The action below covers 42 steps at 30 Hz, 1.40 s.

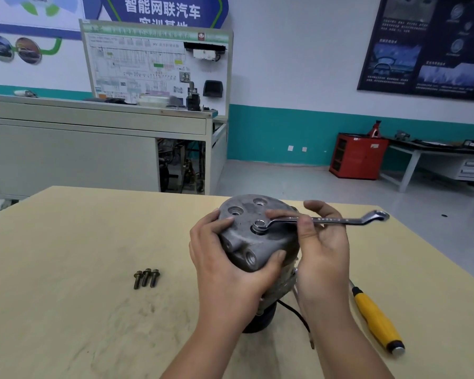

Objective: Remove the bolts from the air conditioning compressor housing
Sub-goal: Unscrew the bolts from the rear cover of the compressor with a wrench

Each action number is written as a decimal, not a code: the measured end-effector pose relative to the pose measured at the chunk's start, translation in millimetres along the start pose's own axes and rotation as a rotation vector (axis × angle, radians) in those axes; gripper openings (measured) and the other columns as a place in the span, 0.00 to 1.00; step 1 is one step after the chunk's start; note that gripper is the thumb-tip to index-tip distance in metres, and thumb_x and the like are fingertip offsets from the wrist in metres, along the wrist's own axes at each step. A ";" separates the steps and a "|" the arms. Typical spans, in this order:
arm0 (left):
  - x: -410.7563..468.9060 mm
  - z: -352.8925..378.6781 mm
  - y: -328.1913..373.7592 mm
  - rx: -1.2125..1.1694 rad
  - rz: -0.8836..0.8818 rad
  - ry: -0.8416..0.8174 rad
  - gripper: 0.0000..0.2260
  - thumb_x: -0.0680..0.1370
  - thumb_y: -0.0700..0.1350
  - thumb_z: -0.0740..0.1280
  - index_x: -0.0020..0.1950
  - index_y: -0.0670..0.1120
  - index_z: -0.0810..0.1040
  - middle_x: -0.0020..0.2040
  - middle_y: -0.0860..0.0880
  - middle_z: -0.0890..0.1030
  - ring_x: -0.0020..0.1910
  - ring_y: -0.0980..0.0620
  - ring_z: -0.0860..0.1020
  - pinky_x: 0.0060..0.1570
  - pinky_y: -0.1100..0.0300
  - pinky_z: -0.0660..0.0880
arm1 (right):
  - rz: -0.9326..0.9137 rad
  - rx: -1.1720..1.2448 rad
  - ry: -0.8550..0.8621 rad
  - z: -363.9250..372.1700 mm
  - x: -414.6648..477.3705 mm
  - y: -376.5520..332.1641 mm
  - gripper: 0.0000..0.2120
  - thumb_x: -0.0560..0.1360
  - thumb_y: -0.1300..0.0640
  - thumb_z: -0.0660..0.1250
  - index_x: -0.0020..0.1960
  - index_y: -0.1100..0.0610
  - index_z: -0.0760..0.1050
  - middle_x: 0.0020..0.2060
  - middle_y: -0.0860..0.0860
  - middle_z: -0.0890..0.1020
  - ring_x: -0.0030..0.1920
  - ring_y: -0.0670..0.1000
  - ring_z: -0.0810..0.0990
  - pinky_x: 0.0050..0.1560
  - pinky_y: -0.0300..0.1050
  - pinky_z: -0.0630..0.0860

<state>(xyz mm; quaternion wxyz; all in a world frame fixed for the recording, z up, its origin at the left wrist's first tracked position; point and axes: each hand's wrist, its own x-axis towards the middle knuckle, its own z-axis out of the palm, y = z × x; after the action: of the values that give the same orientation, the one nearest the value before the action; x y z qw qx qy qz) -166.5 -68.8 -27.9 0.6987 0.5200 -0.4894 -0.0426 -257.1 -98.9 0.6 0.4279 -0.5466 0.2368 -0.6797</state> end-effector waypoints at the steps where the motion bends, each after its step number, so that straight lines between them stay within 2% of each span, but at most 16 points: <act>1: 0.1 -0.4 0.1 0.001 -0.001 0.001 0.28 0.57 0.60 0.70 0.54 0.61 0.64 0.63 0.61 0.64 0.66 0.54 0.67 0.66 0.52 0.67 | 0.027 -0.013 0.035 2.0 3.3 0.7 0.06 0.81 0.61 0.57 0.52 0.50 0.67 0.41 0.55 0.85 0.50 0.53 0.83 0.52 0.44 0.77; 3: 0.0 -0.9 0.0 0.002 -0.003 0.004 0.28 0.57 0.60 0.70 0.54 0.60 0.64 0.63 0.61 0.65 0.66 0.54 0.66 0.65 0.53 0.67 | 0.085 -0.072 0.102 6.1 9.5 2.0 0.07 0.81 0.60 0.56 0.52 0.48 0.67 0.39 0.54 0.85 0.48 0.52 0.83 0.54 0.49 0.76; 5: -0.3 -1.0 0.1 0.005 0.002 0.004 0.28 0.57 0.60 0.71 0.54 0.60 0.64 0.63 0.61 0.65 0.66 0.55 0.66 0.65 0.53 0.67 | 0.137 -0.159 0.155 9.9 16.6 2.2 0.06 0.81 0.57 0.56 0.54 0.46 0.67 0.37 0.49 0.85 0.45 0.48 0.83 0.54 0.49 0.76; 8: -0.3 0.0 0.7 0.009 0.004 -0.007 0.28 0.57 0.59 0.71 0.53 0.60 0.64 0.63 0.62 0.64 0.65 0.55 0.67 0.64 0.54 0.67 | 0.182 -0.284 0.214 12.1 30.2 -0.4 0.08 0.79 0.56 0.61 0.58 0.54 0.69 0.33 0.45 0.84 0.41 0.47 0.83 0.50 0.51 0.78; 11: 0.1 1.7 1.9 0.016 0.015 -0.012 0.28 0.57 0.60 0.70 0.53 0.61 0.64 0.62 0.62 0.64 0.64 0.55 0.67 0.63 0.59 0.66 | 0.233 -0.340 0.150 15.7 39.4 -10.2 0.05 0.73 0.62 0.66 0.49 0.59 0.72 0.35 0.52 0.84 0.39 0.53 0.83 0.44 0.52 0.80; 14: -0.3 2.9 3.0 0.022 0.008 -0.014 0.28 0.56 0.61 0.70 0.52 0.61 0.64 0.62 0.65 0.63 0.64 0.57 0.66 0.61 0.66 0.63 | 0.264 -0.443 0.002 20.0 46.1 -20.2 0.06 0.71 0.62 0.69 0.37 0.57 0.73 0.31 0.53 0.82 0.37 0.56 0.81 0.44 0.53 0.78; 17: -0.5 2.7 3.5 0.021 -0.005 -0.023 0.28 0.56 0.61 0.69 0.53 0.62 0.63 0.62 0.67 0.62 0.64 0.60 0.65 0.60 0.71 0.63 | 0.226 -0.669 -0.146 26.9 51.0 -25.3 0.07 0.72 0.57 0.69 0.35 0.55 0.76 0.28 0.50 0.80 0.40 0.59 0.81 0.54 0.60 0.75; 22: 1.7 -0.4 2.9 0.020 -0.007 -0.059 0.28 0.57 0.61 0.70 0.53 0.63 0.63 0.62 0.67 0.62 0.65 0.58 0.65 0.63 0.54 0.68 | 0.077 -0.849 -0.261 38.8 44.6 -33.2 0.03 0.71 0.56 0.68 0.39 0.52 0.79 0.33 0.49 0.82 0.44 0.55 0.80 0.56 0.58 0.72; 27: 4.1 -2.0 -1.3 0.013 -0.027 -0.097 0.30 0.58 0.53 0.74 0.54 0.65 0.64 0.59 0.65 0.64 0.63 0.54 0.68 0.59 0.49 0.72 | -0.126 -0.830 -0.339 35.3 20.1 -29.3 0.05 0.69 0.55 0.70 0.43 0.47 0.82 0.39 0.39 0.82 0.50 0.46 0.76 0.54 0.51 0.73; 29: 5.9 -2.2 0.4 0.006 -0.044 -0.129 0.31 0.58 0.55 0.74 0.53 0.72 0.62 0.59 0.65 0.65 0.62 0.54 0.70 0.59 0.50 0.73 | -0.311 -0.800 -0.261 30.2 9.5 -24.7 0.06 0.67 0.58 0.72 0.39 0.47 0.81 0.35 0.32 0.77 0.48 0.41 0.72 0.53 0.40 0.70; 32: 5.7 -3.6 1.7 -0.022 -0.044 -0.104 0.30 0.56 0.59 0.73 0.51 0.75 0.61 0.61 0.60 0.67 0.63 0.52 0.71 0.60 0.50 0.73 | -0.450 -0.676 -0.045 13.2 2.4 -22.9 0.05 0.67 0.57 0.71 0.39 0.46 0.79 0.36 0.35 0.77 0.45 0.40 0.74 0.48 0.30 0.68; 34: 3.7 -5.0 -0.4 0.002 -0.003 -0.071 0.29 0.56 0.60 0.72 0.53 0.71 0.62 0.62 0.63 0.65 0.65 0.54 0.68 0.63 0.51 0.70 | -0.342 -0.482 0.039 5.6 2.3 -26.1 0.05 0.68 0.53 0.73 0.38 0.43 0.79 0.35 0.41 0.81 0.42 0.40 0.78 0.44 0.26 0.69; 35: 3.1 -5.5 -1.6 0.009 0.009 -0.060 0.29 0.57 0.60 0.71 0.53 0.67 0.63 0.62 0.65 0.64 0.66 0.54 0.67 0.64 0.51 0.69 | -0.234 -0.363 0.042 5.4 2.5 -27.6 0.02 0.67 0.49 0.72 0.37 0.44 0.80 0.34 0.44 0.82 0.40 0.39 0.79 0.41 0.25 0.70; 36: 2.7 -6.0 -2.0 0.011 0.007 -0.053 0.28 0.57 0.60 0.71 0.53 0.64 0.64 0.62 0.66 0.63 0.66 0.54 0.67 0.65 0.51 0.68 | -0.162 -0.288 0.047 5.9 3.3 -27.4 0.04 0.67 0.47 0.69 0.36 0.46 0.81 0.33 0.45 0.83 0.37 0.39 0.79 0.39 0.26 0.71; 39: 4.1 -7.5 -1.4 0.005 0.001 -0.046 0.28 0.57 0.61 0.70 0.53 0.62 0.64 0.61 0.68 0.63 0.66 0.55 0.66 0.65 0.52 0.68 | -0.071 -0.221 0.069 8.5 8.2 -27.1 0.11 0.69 0.44 0.64 0.36 0.48 0.81 0.34 0.46 0.84 0.38 0.41 0.81 0.39 0.28 0.73; 42: 3.6 -8.1 0.7 0.015 0.001 -0.058 0.28 0.57 0.61 0.70 0.53 0.62 0.64 0.62 0.66 0.63 0.66 0.56 0.66 0.65 0.53 0.68 | -0.035 -0.253 0.024 7.3 15.6 -28.6 0.12 0.69 0.41 0.62 0.38 0.44 0.82 0.41 0.50 0.83 0.44 0.47 0.82 0.41 0.35 0.75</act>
<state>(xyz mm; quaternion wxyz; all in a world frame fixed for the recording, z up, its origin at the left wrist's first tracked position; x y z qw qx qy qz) -159.1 -64.9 -24.9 0.6804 0.5234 -0.5102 -0.0536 -260.0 -96.0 33.7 0.3408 -0.5922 0.3164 -0.6581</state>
